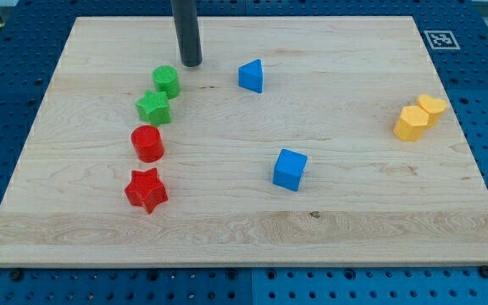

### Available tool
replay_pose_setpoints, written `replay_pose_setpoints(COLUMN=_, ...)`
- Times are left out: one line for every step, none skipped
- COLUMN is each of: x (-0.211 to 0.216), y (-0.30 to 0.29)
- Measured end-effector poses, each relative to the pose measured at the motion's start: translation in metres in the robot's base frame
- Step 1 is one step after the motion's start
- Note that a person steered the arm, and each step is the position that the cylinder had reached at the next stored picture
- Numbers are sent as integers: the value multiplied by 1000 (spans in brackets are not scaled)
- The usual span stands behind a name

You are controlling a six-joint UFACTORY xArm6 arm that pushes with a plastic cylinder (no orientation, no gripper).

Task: Push the blue triangle to the center

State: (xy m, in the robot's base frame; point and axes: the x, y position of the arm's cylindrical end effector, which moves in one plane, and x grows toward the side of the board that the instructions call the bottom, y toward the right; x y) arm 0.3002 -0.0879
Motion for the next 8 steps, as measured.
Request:
replay_pose_setpoints(x=-3, y=0)
replay_pose_setpoints(x=-5, y=2)
replay_pose_setpoints(x=-7, y=11)
replay_pose_setpoints(x=-7, y=40)
replay_pose_setpoints(x=-7, y=61)
replay_pose_setpoints(x=-1, y=66)
replay_pose_setpoints(x=12, y=90)
replay_pose_setpoints(x=25, y=103)
